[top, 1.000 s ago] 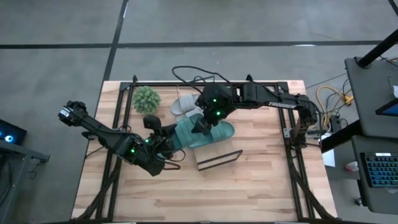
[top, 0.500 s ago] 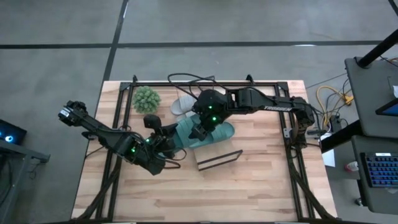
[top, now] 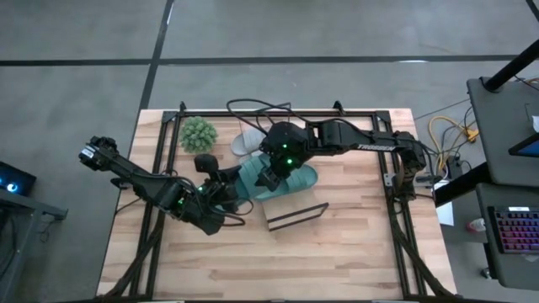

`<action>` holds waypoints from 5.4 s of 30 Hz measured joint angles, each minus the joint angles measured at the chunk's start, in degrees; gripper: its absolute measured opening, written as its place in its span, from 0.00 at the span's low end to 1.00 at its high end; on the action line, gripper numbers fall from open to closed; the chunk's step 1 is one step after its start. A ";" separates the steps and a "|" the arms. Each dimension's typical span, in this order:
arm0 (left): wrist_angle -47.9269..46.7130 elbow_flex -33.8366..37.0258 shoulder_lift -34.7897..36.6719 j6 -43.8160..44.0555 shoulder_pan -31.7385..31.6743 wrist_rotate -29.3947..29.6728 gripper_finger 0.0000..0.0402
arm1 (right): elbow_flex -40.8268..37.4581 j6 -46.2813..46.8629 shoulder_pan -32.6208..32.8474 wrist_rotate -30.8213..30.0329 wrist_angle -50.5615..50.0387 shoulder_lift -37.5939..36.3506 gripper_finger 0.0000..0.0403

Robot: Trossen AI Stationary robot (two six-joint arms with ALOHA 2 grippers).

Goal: Pick and place slides into the shelf
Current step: Put the green slipper on the shelf

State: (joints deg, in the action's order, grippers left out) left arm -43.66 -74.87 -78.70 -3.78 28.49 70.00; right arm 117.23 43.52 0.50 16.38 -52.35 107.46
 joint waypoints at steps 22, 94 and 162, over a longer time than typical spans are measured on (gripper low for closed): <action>0.82 0.00 0.14 0.51 -0.04 -3.96 0.11 | -0.11 -2.24 -0.12 0.09 -1.77 0.00 0.02; -7.28 0.26 24.11 30.95 -1.88 -6.51 0.52 | -41.86 14.57 4.58 -12.05 18.20 -36.16 0.02; -3.00 0.11 20.65 33.59 -4.17 -0.22 0.52 | -93.05 22.98 4.85 -0.84 67.52 -42.22 0.02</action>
State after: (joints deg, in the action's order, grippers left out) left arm -46.66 -74.76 -58.04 29.81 24.32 69.78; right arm 24.18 66.50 5.35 15.54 15.17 65.24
